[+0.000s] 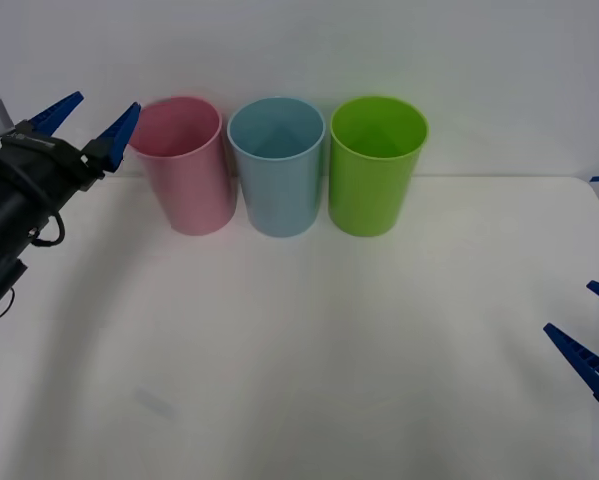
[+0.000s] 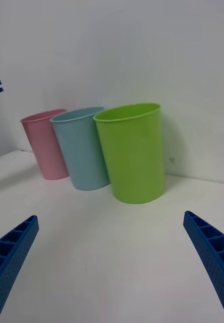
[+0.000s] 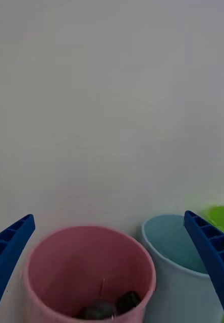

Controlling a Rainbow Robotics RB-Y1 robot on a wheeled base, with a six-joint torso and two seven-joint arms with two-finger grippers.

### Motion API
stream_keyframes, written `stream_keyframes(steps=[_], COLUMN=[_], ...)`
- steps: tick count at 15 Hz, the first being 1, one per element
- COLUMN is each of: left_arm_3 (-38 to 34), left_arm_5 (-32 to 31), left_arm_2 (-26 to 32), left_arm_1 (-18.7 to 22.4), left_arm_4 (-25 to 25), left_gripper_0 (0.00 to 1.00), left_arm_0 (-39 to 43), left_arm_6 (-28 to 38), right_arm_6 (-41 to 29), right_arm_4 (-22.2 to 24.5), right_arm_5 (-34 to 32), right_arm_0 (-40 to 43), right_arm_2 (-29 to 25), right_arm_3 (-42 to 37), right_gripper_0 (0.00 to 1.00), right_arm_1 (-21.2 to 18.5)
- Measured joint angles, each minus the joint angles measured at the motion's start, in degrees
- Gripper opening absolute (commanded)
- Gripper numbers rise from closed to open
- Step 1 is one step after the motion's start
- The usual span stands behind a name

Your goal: Grasp the object on the table and drop it into the matching bin: aluminum can to the light blue bin, PET bottle to the pink bin.

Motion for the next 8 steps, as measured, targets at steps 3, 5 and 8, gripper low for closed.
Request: stream_keyframes(steps=[3,5,8], left_arm_3=[-2.4,-3.3,-3.4], left_arm_5=[-7.5,-12.7,-20.6], left_arm_2=[5.3,8.9,13.8], left_arm_1=[0.1,0.1,0.8], left_arm_4=[1.2,2.4,4.1], left_gripper_0=[1.00,1.00,1.00], left_arm_0=[5.7,9.6,14.6], left_arm_6=[-1.1,-2.1,-3.5], right_arm_6=[0.0,0.0,0.0], right_arm_4=[0.0,0.0,0.0], right_arm_5=[0.0,0.0,0.0], right_arm_0=[0.0,0.0,0.0], right_arm_2=[0.0,0.0,0.0], right_arm_3=[0.0,0.0,0.0], right_gripper_0=[1.00,1.00,1.00], right_arm_1=[0.0,0.0,0.0])
